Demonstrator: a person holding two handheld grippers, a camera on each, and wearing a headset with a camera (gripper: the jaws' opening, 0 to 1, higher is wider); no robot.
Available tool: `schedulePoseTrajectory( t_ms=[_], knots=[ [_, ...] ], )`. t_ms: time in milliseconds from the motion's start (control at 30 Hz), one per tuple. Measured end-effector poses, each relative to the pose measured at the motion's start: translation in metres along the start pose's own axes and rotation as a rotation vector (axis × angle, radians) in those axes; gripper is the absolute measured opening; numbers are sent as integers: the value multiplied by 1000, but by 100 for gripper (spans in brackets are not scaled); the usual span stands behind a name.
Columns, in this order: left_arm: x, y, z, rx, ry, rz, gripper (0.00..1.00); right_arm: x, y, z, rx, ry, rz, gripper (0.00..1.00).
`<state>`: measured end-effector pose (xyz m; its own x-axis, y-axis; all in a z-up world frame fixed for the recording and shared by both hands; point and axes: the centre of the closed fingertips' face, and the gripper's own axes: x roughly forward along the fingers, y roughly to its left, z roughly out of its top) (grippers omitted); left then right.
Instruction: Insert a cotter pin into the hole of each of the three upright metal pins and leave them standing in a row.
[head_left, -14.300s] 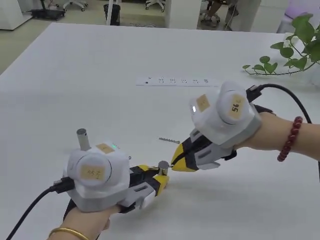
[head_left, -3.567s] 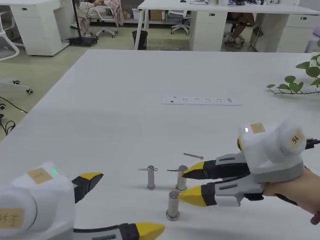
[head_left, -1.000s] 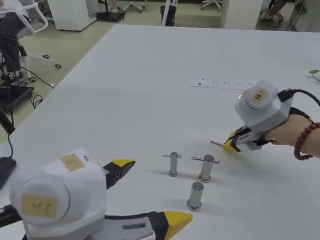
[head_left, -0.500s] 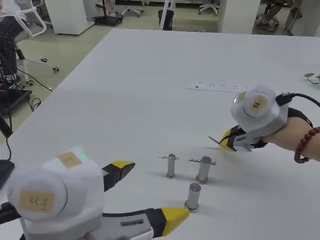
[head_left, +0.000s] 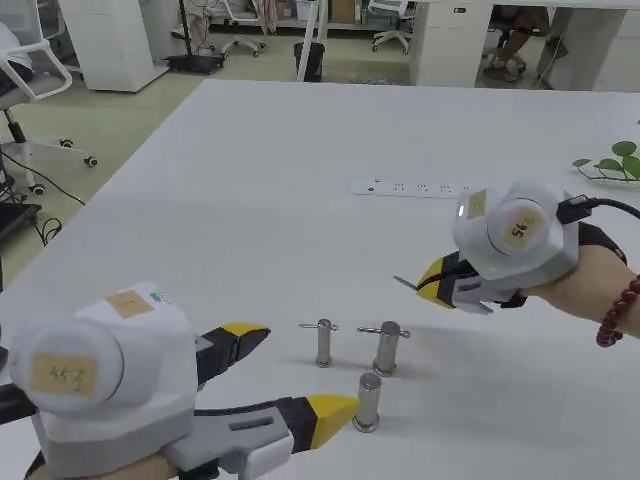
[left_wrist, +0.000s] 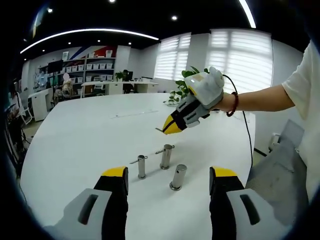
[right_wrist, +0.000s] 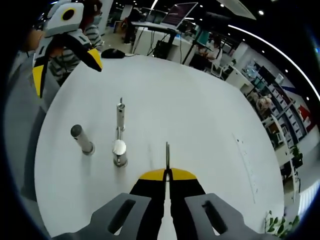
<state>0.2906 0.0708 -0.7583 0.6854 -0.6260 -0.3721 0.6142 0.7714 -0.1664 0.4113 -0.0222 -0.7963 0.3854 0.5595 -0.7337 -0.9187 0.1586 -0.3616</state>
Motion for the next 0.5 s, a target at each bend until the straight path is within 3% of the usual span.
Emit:
schedulePoseTrajectory(
  t_ms=[500],
  knots=[
    [8,-6,13,-39,-13,-47,54,-26,33,37,-71,-135,16,3]
  ],
)
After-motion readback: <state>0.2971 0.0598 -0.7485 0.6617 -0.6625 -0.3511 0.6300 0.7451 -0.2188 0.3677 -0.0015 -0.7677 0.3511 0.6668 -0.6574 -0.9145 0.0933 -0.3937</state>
